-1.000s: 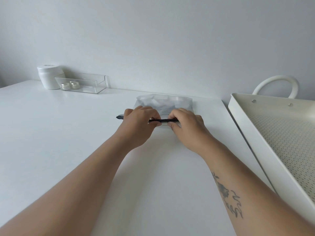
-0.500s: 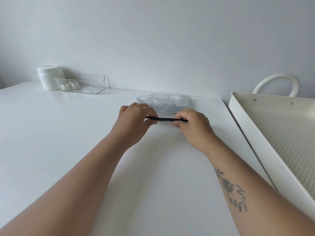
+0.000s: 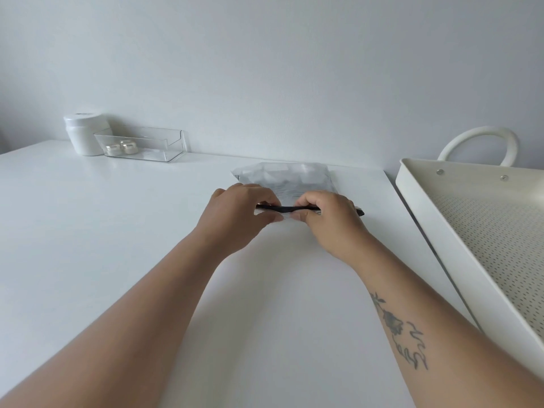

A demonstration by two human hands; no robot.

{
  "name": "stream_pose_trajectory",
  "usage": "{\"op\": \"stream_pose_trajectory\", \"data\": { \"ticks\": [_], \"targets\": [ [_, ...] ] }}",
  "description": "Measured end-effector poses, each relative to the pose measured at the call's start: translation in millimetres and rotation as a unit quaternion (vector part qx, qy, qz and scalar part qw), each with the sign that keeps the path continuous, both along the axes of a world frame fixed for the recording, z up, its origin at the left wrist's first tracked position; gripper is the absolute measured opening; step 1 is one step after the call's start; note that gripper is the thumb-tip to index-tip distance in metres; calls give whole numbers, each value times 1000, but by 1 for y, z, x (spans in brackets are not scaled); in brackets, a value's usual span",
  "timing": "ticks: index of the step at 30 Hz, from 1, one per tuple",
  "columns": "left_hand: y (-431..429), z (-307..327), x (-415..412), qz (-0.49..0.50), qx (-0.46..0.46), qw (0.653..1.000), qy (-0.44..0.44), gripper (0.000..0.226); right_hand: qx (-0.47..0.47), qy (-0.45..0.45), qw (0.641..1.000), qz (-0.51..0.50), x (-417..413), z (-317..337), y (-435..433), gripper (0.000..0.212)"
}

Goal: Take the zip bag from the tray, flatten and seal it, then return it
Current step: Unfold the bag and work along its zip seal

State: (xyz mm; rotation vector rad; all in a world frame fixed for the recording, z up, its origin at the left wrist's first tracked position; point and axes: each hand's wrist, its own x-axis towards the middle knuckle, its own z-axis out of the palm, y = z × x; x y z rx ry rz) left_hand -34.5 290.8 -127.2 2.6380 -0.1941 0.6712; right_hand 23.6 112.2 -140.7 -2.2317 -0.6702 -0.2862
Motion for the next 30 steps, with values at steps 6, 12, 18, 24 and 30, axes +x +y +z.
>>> {"op": "stream_pose_trajectory", "data": {
  "ticks": [6,12,18,24,30],
  "targets": [
    [8,1,2,11,-85,994,67,7,44,77,996,3,4,-1,-6,6],
    [31,-1,0,20,-198,973,118,21,65,104,992,4,5,0,-13,15],
    [31,0,-2,53,-218,971,75,22,36,88,996,-4,5,-1,-12,21],
    [-1,2,-3,6,-32,998,59,17,-16,99,995,-11,5,-3,-10,27],
    [4,-1,0,4,-105,989,106,10,11,128,990,49,4,1,-10,6]
  ]
}}
